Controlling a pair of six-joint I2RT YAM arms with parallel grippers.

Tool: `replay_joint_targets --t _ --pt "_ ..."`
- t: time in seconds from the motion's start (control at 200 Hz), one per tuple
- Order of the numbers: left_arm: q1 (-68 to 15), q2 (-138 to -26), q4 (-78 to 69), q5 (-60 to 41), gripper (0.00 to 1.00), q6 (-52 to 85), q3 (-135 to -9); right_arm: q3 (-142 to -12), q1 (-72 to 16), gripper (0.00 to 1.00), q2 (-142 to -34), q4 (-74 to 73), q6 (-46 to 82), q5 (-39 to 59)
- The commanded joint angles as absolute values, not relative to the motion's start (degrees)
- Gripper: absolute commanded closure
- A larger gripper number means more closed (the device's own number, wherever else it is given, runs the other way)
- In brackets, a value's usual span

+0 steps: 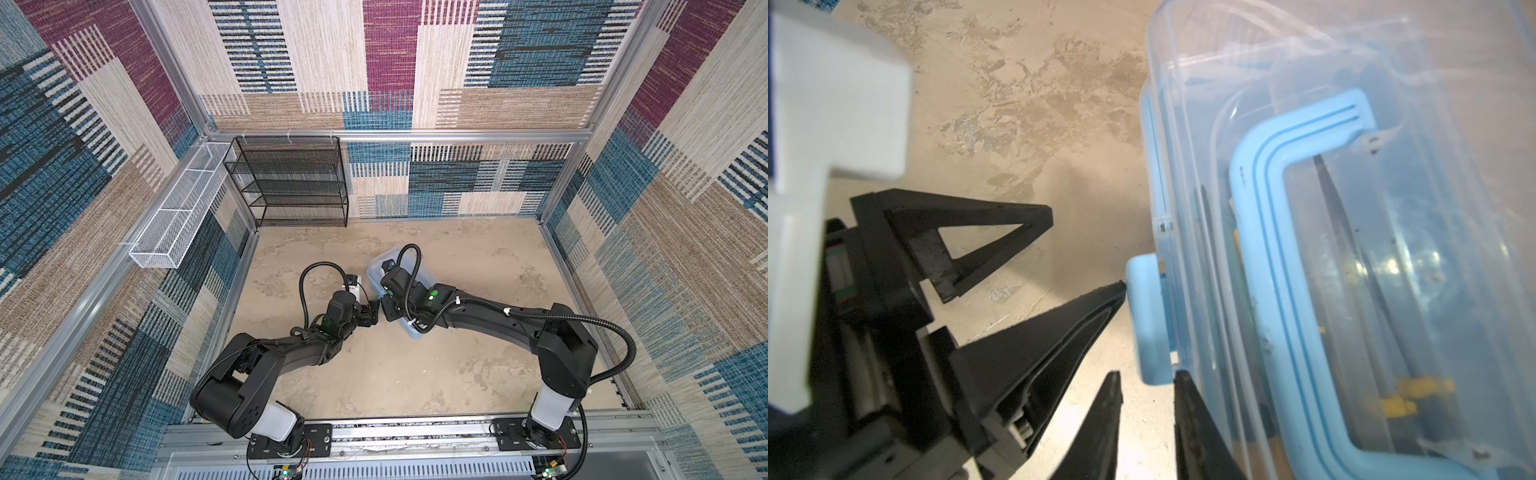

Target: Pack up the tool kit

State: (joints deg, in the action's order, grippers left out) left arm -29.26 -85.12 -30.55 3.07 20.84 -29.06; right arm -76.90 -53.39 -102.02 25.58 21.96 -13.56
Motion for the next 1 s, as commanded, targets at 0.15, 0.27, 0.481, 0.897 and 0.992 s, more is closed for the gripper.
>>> replay_joint_targets --t 0.15,0.27,0.481,0.897,0.992 --pt "-29.3 -84.8 -30.7 3.3 0.21 21.1 -29.8 -78.0 -53.5 0.8 -103.3 26.6 21.6 -14.4" --pt "-29.2 -84.8 -30.5 3.1 0.21 21.2 -30.0 -78.2 -53.5 0.8 -103.5 27.0 21.5 -14.8" --pt "-29.3 -84.9 -30.6 2.9 0.21 21.3 -30.0 -78.4 -53.5 0.81 -103.9 27.5 21.4 -15.1" --pt "-29.3 -86.6 -31.1 1.8 0.21 22.2 -30.9 -78.3 -53.5 0.81 -104.1 28.2 21.7 -16.2" --pt "-29.3 -86.7 -31.3 1.7 0.21 22.3 -31.0 -78.2 -53.5 0.81 -104.0 28.2 21.7 -16.1"
